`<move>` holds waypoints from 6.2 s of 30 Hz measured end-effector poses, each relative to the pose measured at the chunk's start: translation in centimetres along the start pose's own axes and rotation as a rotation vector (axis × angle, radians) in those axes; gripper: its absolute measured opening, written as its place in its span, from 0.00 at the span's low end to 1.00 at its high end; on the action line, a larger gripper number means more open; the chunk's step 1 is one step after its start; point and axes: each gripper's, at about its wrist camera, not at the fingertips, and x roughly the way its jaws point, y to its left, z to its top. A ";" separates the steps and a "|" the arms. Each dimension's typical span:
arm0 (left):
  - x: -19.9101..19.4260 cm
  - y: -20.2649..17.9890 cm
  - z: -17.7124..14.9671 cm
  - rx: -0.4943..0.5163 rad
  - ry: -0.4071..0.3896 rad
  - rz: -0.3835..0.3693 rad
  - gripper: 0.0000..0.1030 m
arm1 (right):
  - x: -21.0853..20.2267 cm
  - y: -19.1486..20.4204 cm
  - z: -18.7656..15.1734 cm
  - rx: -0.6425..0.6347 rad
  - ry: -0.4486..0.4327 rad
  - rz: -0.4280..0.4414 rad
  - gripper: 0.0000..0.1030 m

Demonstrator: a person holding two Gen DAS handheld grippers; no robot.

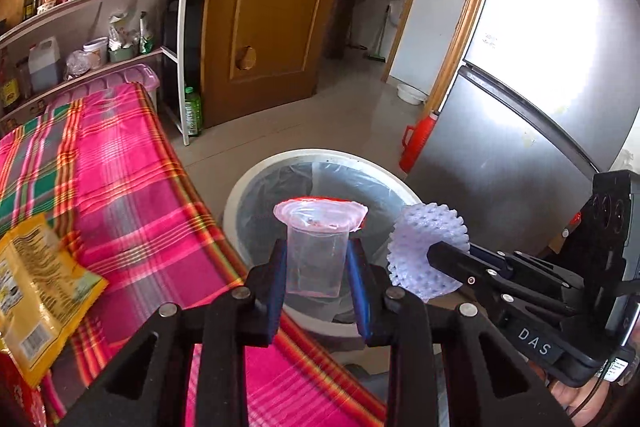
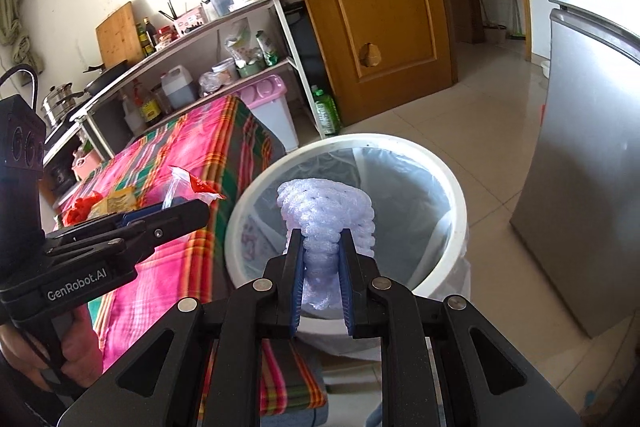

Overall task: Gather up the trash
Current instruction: 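Carry the cup and foam net over the trash bin and open both tools, then grasp the white paper bag with the left tool while the right tool grasps the yellow snack bag, then carry the paper bag and snack bag over the bin and open both tools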

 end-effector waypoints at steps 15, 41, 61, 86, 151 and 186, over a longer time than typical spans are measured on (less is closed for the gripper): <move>1.1 0.5 -0.4 -0.044 0.018 -0.014 0.45 | 0.4 -0.7 -0.3 0.007 0.015 -0.018 0.40; -12.0 6.5 -6.3 -0.137 -0.183 0.146 0.45 | -4.9 10.7 -2.7 -0.212 -0.029 0.111 0.40; -17.5 13.4 -10.3 -0.248 -0.236 0.311 0.46 | -2.4 18.4 -3.4 -0.339 0.032 0.232 0.50; -16.1 23.9 -10.0 -0.331 -0.158 0.436 0.63 | 5.0 25.1 -1.5 -0.448 0.081 0.290 0.64; -18.7 18.6 -7.5 -0.293 -0.214 0.354 0.13 | 0.8 20.4 -1.0 -0.380 0.113 0.326 0.21; -4.4 4.2 0.4 -0.068 -0.098 0.081 0.14 | 0.3 3.3 -0.3 -0.120 0.105 0.097 0.21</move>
